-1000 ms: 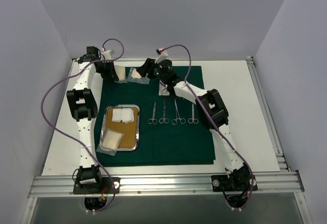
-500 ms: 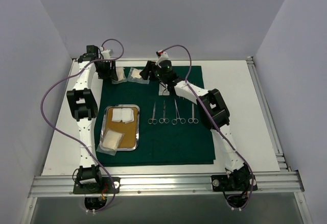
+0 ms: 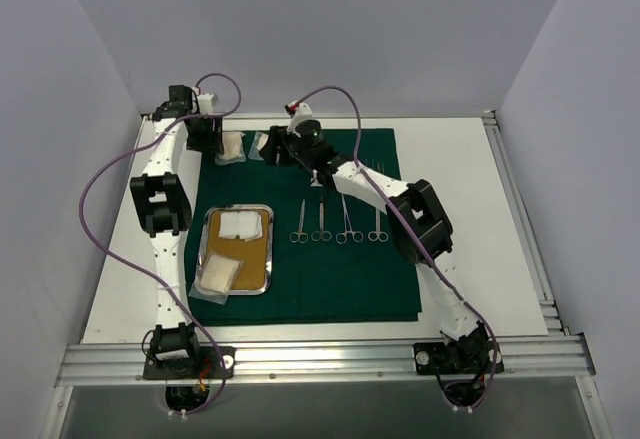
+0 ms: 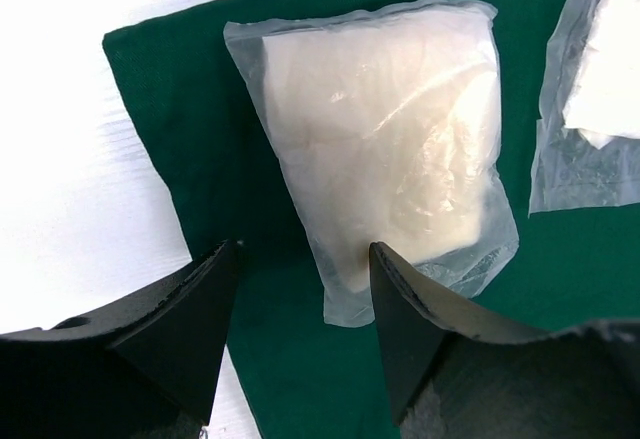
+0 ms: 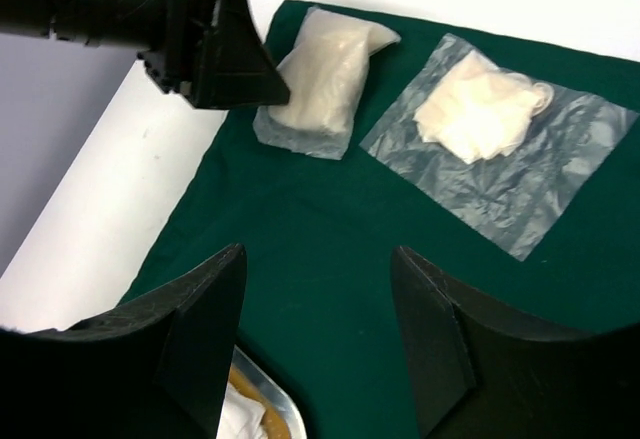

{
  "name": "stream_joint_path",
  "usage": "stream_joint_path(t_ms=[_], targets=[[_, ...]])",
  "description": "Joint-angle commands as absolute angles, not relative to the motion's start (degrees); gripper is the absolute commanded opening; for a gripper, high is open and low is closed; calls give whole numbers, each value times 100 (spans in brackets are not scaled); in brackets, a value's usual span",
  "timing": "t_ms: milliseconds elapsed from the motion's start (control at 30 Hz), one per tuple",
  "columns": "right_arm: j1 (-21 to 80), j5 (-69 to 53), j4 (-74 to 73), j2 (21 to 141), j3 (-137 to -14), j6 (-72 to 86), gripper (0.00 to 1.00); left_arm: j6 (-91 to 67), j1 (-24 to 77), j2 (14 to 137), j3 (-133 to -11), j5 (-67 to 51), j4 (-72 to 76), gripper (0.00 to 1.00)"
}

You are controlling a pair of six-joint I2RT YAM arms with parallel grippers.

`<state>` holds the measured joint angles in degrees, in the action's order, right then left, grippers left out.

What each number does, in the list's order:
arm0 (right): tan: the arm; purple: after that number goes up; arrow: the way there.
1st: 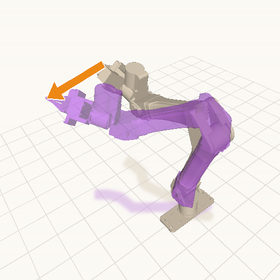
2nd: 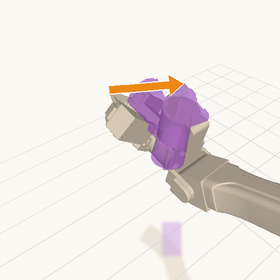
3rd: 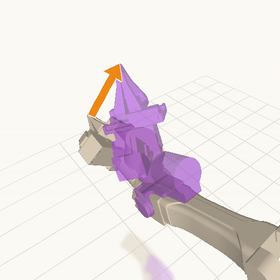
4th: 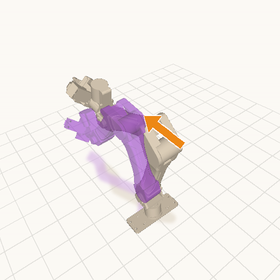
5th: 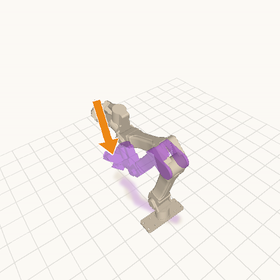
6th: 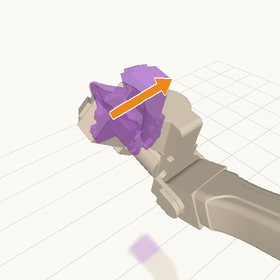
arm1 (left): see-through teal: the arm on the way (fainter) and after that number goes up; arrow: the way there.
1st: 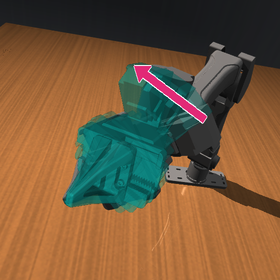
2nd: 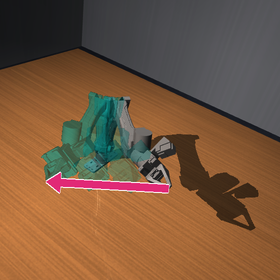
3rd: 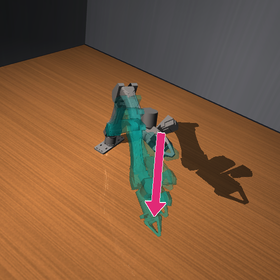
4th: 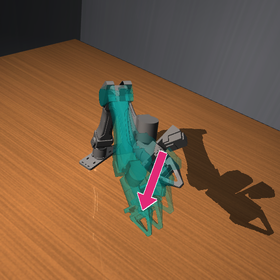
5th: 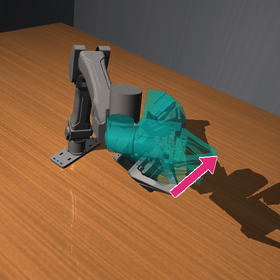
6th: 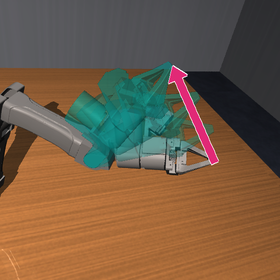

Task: Open and lay out the surgical kit
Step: Place the medical item in the surgical kit, then pick up the medical item from the container.

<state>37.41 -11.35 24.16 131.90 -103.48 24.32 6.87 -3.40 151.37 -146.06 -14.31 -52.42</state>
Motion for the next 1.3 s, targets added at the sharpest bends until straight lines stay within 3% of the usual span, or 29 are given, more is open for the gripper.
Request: stream_joint_path(t_ms=[0,233,400,667,900,1033,1267], targets=[[3797,-1081,2312,12674,-10283,2198,55,791,-299,14766,-14669,-1231,-5010,64],[4350,-1001,1276,12437,-10345,1364,47,844,-299,14503,-14529,-1318,-5027,64],[4876,-1432,1195,11936,-9599,1152,40,853,-343,13923,-14081,-1861,-5045,64],[5844,-1574,878,11804,-8975,896,52,1116,-457,12492,-12985,-2539,-5800,67],[6020,-599,808,11638,-8492,3038,52,1757,-887,10839,-10676,-2962,-6214,67],[6091,-448,1972,10944,-7438,4155,53,2126,-941,9872,-9214,-2690,-6012,67],[6222,-852,3392,11118,-6513,5720,47,2434,-932,8562,-7340,-2092,-5757,64]])
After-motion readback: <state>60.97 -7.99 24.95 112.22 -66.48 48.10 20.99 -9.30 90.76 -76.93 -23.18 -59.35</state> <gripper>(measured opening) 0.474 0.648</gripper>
